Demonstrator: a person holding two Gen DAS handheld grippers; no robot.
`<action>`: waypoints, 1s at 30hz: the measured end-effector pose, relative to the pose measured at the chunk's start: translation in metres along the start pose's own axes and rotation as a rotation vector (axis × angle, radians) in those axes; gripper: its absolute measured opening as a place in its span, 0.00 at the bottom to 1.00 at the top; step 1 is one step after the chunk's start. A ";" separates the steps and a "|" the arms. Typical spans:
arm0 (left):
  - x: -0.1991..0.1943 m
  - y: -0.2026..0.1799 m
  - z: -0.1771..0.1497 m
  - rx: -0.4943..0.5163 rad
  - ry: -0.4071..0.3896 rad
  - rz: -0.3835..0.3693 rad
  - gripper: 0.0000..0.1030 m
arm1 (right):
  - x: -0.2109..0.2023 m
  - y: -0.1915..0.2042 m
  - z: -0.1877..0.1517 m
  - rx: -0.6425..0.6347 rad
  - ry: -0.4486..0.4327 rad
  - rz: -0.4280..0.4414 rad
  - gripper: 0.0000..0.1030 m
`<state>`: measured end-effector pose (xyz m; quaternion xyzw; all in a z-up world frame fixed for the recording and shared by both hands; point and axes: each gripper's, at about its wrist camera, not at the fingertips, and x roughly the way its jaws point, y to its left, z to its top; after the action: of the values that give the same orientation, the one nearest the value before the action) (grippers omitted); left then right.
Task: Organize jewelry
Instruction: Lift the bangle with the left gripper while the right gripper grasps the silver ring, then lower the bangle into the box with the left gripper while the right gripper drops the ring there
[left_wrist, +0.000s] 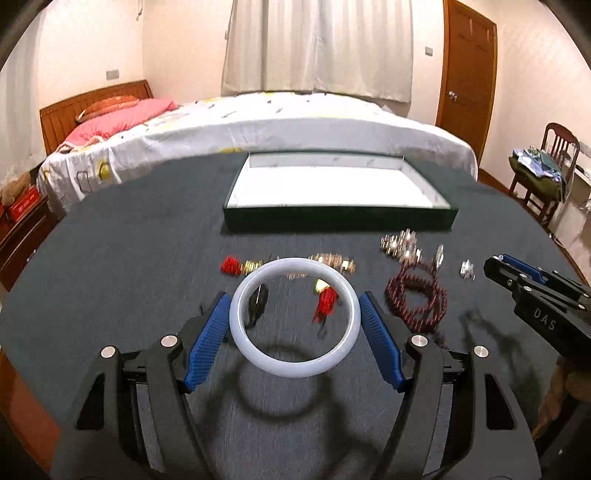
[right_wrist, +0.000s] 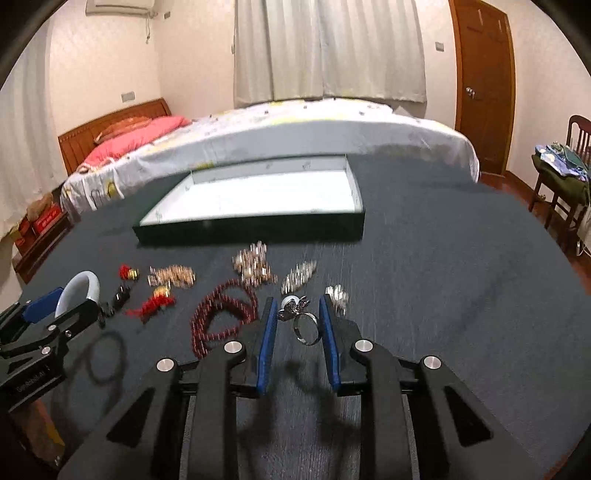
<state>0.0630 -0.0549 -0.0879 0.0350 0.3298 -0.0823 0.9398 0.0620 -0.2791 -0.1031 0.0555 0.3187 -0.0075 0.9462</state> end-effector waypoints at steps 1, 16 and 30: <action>0.001 -0.002 0.007 0.004 -0.011 -0.003 0.67 | 0.000 0.000 0.004 -0.001 -0.008 0.000 0.23; 0.083 -0.036 0.108 0.065 -0.109 -0.030 0.67 | 0.066 -0.001 0.091 0.001 -0.085 0.008 0.23; 0.205 -0.029 0.121 0.028 0.106 -0.042 0.67 | 0.162 -0.014 0.100 0.021 0.087 -0.012 0.23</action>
<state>0.2900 -0.1253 -0.1219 0.0457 0.3785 -0.1046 0.9186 0.2507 -0.3004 -0.1234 0.0637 0.3598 -0.0138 0.9308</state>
